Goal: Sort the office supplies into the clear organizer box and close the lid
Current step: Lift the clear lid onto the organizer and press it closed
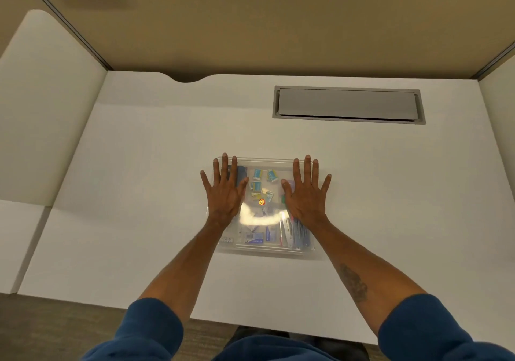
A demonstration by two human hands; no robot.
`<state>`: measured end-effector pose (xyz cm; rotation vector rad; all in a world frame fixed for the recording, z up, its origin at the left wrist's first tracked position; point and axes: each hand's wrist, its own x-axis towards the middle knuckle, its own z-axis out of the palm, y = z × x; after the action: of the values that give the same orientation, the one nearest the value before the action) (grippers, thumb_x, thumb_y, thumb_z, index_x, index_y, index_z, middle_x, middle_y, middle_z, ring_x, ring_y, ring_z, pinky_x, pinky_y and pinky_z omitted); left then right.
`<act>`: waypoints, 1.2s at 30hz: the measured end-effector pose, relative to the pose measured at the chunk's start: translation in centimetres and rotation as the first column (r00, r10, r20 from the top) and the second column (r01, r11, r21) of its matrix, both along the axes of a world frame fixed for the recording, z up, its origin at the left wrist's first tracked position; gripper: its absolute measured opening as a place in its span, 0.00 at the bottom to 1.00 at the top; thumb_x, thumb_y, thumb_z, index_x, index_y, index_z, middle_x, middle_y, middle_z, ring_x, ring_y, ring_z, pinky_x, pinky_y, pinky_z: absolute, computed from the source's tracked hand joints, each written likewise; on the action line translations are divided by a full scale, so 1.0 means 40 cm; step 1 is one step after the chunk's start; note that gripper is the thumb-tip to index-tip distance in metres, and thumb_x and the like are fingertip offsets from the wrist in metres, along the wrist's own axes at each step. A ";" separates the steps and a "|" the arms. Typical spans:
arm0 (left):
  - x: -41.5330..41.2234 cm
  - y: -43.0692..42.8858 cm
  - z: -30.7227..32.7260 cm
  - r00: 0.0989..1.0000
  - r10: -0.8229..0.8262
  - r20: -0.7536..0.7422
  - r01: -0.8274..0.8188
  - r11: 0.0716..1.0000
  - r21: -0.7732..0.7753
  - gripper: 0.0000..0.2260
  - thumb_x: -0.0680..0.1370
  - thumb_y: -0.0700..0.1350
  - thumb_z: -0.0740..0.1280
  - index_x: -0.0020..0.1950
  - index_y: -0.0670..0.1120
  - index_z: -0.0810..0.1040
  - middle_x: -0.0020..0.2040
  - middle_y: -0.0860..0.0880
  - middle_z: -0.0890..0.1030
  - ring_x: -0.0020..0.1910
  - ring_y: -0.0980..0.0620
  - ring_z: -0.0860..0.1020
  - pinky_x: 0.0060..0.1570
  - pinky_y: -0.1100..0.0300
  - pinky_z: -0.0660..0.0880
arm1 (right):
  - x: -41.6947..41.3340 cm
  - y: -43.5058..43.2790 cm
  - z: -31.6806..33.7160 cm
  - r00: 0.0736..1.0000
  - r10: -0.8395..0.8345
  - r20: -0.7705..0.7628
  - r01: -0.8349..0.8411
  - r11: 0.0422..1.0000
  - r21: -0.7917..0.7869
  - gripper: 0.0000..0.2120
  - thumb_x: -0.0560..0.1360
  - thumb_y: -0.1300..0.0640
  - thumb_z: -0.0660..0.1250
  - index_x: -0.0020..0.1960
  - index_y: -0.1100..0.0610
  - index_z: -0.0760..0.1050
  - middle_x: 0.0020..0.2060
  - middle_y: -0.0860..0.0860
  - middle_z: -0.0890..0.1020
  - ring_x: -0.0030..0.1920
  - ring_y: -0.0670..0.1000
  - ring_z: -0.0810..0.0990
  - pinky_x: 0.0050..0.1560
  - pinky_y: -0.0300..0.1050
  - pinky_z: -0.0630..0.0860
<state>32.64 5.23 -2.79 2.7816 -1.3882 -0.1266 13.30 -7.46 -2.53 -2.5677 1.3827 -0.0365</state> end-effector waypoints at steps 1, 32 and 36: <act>-0.019 0.002 -0.005 0.999 0.037 -0.002 -0.037 0.999 -0.004 0.29 0.81 0.62 0.44 0.79 0.50 0.44 0.80 0.47 0.46 0.78 0.44 0.45 0.72 0.33 0.48 | 0.000 0.000 -0.001 1.000 -0.001 -0.002 0.001 1.000 0.001 0.33 0.79 0.36 0.43 0.79 0.51 0.43 0.78 0.55 0.45 0.78 0.57 0.43 0.72 0.70 0.48; -0.215 0.161 -0.013 0.955 0.296 0.001 -0.294 0.946 -0.135 0.28 0.82 0.60 0.48 0.79 0.52 0.44 0.80 0.48 0.46 0.78 0.41 0.44 0.72 0.34 0.49 | -0.130 0.234 0.006 1.000 0.004 0.012 -0.004 0.999 -0.054 0.33 0.80 0.36 0.47 0.79 0.51 0.46 0.79 0.54 0.46 0.78 0.58 0.42 0.74 0.65 0.48; -0.213 0.156 -0.011 0.957 0.289 -0.012 -0.288 0.947 -0.141 0.28 0.82 0.59 0.47 0.79 0.52 0.45 0.80 0.48 0.47 0.78 0.41 0.45 0.72 0.35 0.49 | -0.128 0.233 0.005 1.000 0.006 0.023 -0.005 0.999 -0.049 0.34 0.79 0.36 0.49 0.79 0.51 0.46 0.79 0.54 0.47 0.78 0.58 0.43 0.75 0.64 0.48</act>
<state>24.13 11.47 -3.24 2.8270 -0.9336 -0.0072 8.19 1.85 -2.35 -2.6020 1.3831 -0.0994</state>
